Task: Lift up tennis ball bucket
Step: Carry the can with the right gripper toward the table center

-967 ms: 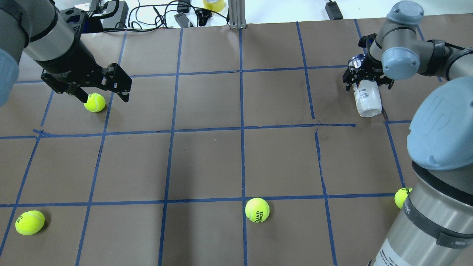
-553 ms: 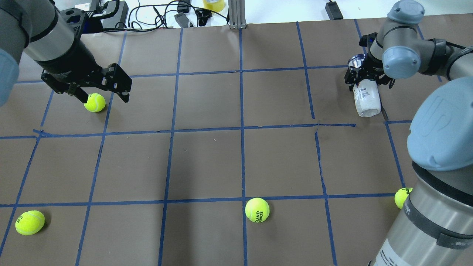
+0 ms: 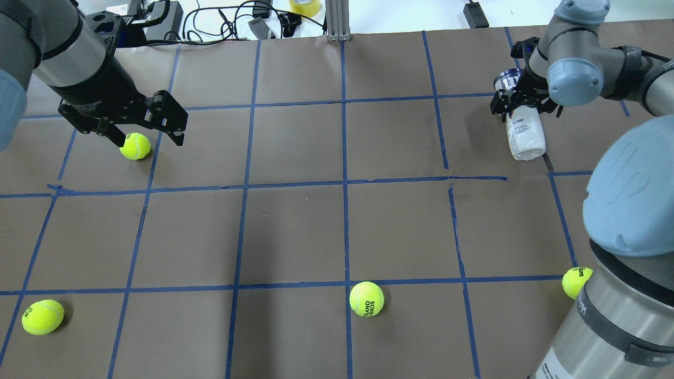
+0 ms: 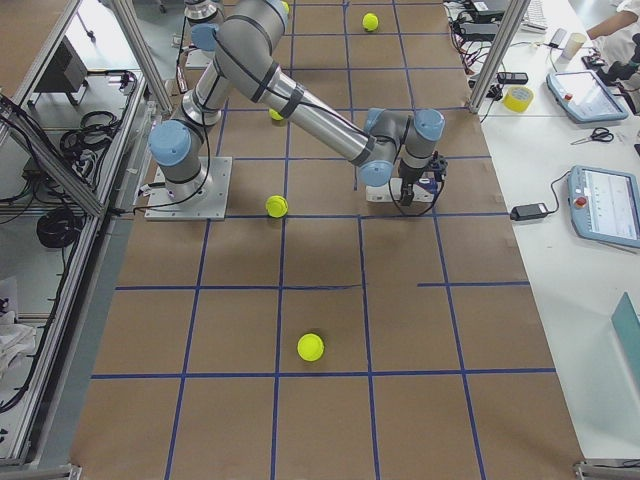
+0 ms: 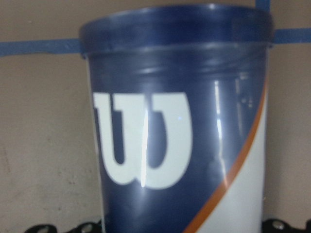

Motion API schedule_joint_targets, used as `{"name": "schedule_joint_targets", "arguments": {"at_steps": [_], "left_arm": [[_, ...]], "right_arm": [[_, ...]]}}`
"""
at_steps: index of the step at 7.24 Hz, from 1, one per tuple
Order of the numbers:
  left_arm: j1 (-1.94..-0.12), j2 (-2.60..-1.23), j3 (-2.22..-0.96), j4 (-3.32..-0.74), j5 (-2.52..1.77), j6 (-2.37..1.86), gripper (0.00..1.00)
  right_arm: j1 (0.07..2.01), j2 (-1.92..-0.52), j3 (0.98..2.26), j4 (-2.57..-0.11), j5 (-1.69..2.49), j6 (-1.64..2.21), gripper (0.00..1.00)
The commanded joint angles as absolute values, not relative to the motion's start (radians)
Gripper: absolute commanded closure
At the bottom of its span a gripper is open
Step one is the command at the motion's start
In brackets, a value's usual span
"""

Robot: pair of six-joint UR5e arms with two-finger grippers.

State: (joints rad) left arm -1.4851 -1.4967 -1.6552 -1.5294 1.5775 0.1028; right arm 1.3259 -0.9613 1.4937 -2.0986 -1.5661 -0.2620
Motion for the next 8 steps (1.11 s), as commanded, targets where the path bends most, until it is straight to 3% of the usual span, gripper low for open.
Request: {"name": "schedule_joint_targets", "arguments": {"at_steps": [1, 8], "left_arm": [[-1.486, -1.490, -1.657, -1.523, 1.562, 0.088, 0.00], [-1.476, -1.497, -1.655, -1.525, 1.575, 0.104, 0.00]], "right_arm": [[1.421, -1.014, 1.511, -2.092, -1.560, -0.395, 0.37], [1.879, -1.060, 1.543, -2.195, -1.542, -0.889, 0.37]]}}
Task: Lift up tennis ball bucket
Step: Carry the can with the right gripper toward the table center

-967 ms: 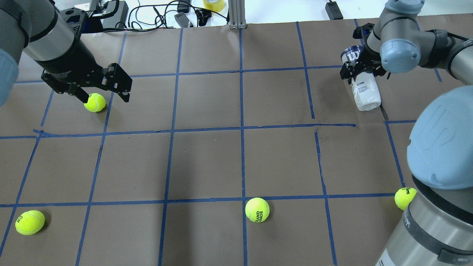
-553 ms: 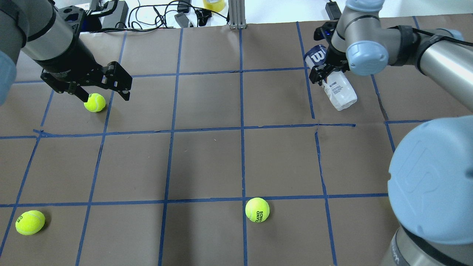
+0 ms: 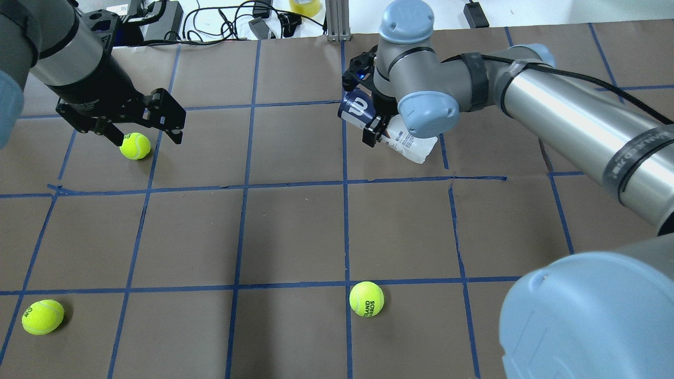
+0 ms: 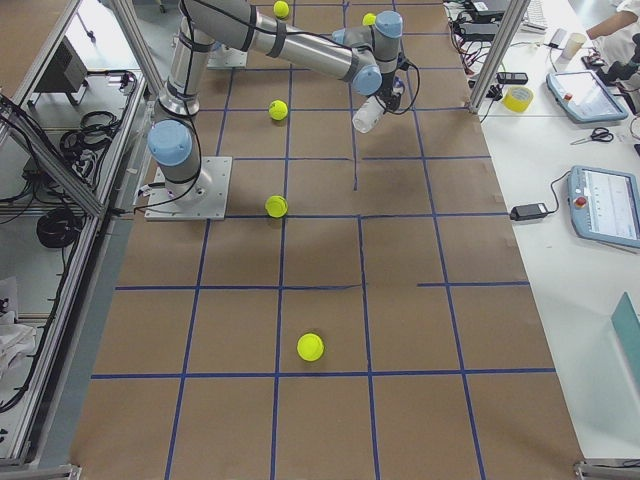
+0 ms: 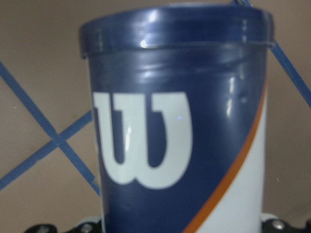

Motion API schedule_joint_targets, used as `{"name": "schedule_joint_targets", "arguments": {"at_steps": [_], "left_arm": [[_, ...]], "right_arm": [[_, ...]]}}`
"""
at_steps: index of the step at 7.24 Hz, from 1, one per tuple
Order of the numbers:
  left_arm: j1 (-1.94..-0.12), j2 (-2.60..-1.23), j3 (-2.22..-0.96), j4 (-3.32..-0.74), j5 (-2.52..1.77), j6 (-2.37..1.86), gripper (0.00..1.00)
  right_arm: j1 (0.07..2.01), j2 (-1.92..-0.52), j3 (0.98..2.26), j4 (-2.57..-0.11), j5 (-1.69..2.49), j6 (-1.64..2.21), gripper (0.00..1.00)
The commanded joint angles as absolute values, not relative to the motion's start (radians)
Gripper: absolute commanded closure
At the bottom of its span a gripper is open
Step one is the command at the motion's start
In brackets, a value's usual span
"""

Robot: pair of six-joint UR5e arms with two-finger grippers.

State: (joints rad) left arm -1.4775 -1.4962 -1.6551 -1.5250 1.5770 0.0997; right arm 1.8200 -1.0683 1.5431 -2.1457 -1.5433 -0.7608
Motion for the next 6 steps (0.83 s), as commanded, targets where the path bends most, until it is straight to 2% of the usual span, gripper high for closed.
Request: {"name": "schedule_joint_targets", "arguments": {"at_steps": [1, 3, 6], "left_arm": [[-1.474, -1.497, -1.655, -1.526, 1.580, 0.104, 0.00], [-1.474, -1.496, -1.655, -1.531, 1.582, 0.101, 0.00], [-1.474, -1.494, -1.655, -1.529, 1.582, 0.090, 0.00]], "right_arm": [[1.896, -1.052, 1.543, -2.203, -1.520, -1.023, 0.37], [1.965, -1.034, 1.543, -2.241, -1.508, -1.238, 0.37], [2.028, -0.970, 1.534, -2.309, -1.516, -1.278, 0.36]]}}
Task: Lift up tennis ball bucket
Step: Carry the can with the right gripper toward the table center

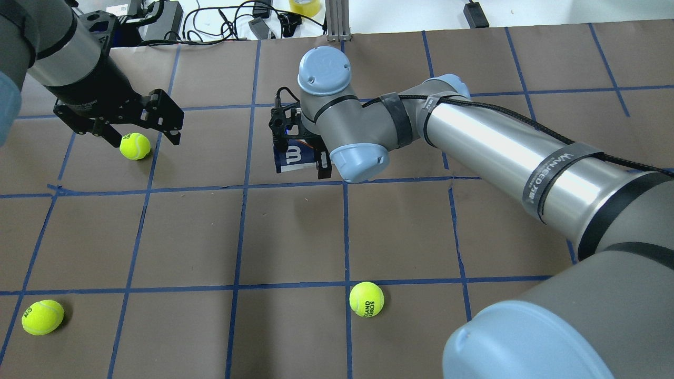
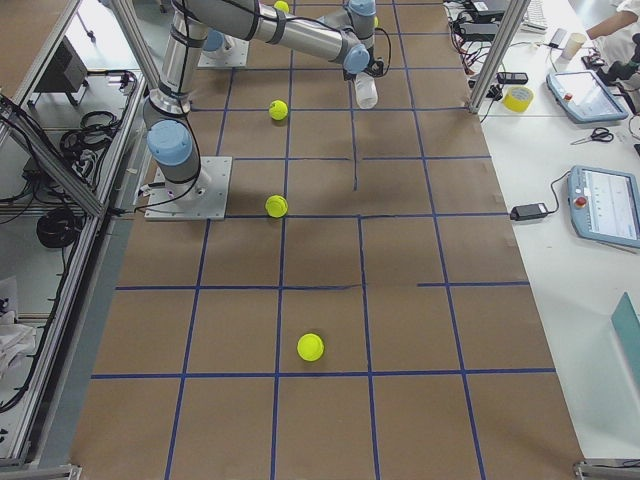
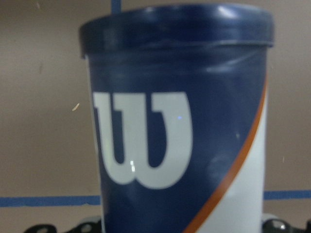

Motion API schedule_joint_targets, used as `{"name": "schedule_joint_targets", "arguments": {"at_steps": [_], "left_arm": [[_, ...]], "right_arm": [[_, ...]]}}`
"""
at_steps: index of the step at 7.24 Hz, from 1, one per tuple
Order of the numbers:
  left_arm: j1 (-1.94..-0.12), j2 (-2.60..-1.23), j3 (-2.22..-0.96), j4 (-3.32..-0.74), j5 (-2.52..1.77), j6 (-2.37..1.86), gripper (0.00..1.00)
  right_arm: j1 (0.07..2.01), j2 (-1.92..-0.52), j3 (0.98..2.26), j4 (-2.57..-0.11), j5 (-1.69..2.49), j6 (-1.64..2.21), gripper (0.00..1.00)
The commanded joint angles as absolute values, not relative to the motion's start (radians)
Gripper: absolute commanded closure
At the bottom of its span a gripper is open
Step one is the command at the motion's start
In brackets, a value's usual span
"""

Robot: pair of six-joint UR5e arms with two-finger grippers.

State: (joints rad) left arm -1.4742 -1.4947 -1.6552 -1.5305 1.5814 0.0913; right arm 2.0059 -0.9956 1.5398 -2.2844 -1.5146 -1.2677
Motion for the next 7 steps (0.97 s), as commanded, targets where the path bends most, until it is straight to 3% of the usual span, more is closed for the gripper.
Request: {"name": "schedule_joint_targets", "arguments": {"at_steps": [1, 7], "left_arm": [[-1.474, -1.496, -1.655, -1.529, 1.582, 0.091, 0.00], [-1.473, -1.499, -1.658, -1.528, 1.580, 0.106, 0.00]], "right_arm": [[2.032, -0.954, 1.532, -2.316, -1.514, -1.272, 0.36], [2.062, -0.916, 1.528, -2.321, -1.517, -1.149, 0.34]]}}
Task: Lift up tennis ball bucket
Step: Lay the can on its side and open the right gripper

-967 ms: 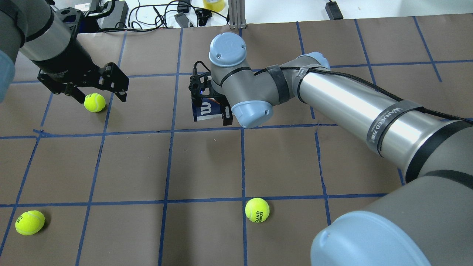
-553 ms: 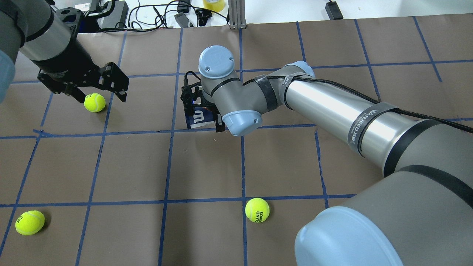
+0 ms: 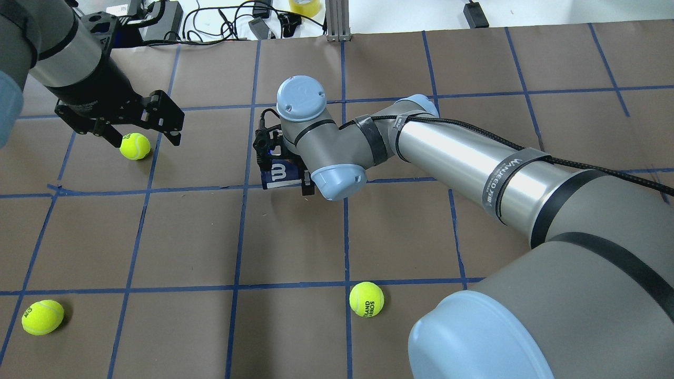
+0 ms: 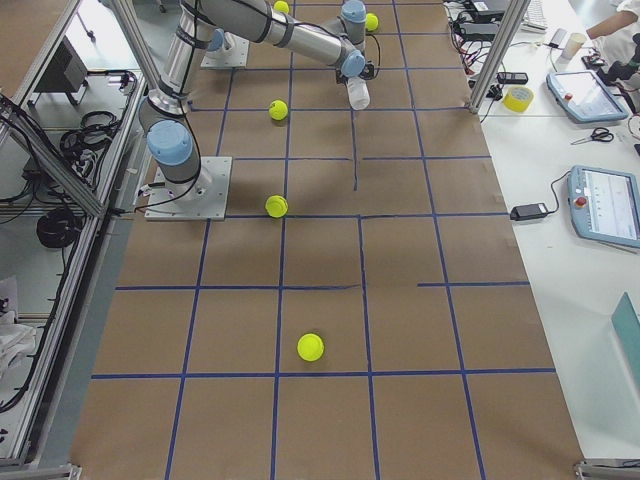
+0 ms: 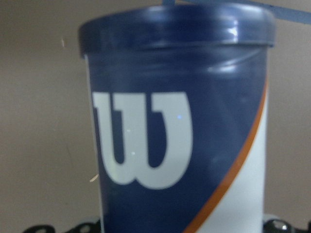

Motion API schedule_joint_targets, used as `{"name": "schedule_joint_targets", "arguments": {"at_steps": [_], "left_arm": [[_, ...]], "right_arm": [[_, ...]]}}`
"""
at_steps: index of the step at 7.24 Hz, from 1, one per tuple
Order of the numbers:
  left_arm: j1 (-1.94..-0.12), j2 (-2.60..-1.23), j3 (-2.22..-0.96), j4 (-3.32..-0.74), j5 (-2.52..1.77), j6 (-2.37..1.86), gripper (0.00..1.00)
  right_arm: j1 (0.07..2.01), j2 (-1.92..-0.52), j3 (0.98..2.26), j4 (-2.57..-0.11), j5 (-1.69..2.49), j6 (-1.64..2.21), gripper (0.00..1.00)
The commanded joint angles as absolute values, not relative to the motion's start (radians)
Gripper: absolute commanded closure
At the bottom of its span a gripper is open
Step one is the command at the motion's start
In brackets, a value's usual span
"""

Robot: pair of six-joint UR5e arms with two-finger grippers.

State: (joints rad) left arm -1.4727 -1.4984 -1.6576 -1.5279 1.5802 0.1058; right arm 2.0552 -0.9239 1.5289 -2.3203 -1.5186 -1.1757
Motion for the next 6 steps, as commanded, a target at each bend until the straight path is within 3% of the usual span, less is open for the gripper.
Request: {"name": "schedule_joint_targets", "arguments": {"at_steps": [1, 3, 4, 5, 6], "left_arm": [[-1.473, -1.500, -1.658, -1.528, 1.580, 0.106, 0.00], [-1.473, -1.500, -1.658, -1.528, 1.582, 0.106, 0.00], [-1.473, -1.500, -1.658, -1.528, 1.582, 0.106, 0.00], [-1.473, -1.500, -1.658, -1.528, 1.582, 0.106, 0.00], [-1.473, -1.500, -1.658, -1.528, 1.582, 0.106, 0.00]], "right_arm": [[2.074, -0.908, 1.526, -2.321, -1.519, -1.123, 0.34], [2.080, -0.905, 1.519, -2.321, -1.519, -1.114, 0.33], [2.080, -0.905, 1.516, -2.321, -1.520, -1.112, 0.26], [2.080, -0.905, 1.516, -2.310, -1.522, -1.108, 0.00], [2.080, -0.904, 1.516, -2.307, -1.522, -1.103, 0.00]]}}
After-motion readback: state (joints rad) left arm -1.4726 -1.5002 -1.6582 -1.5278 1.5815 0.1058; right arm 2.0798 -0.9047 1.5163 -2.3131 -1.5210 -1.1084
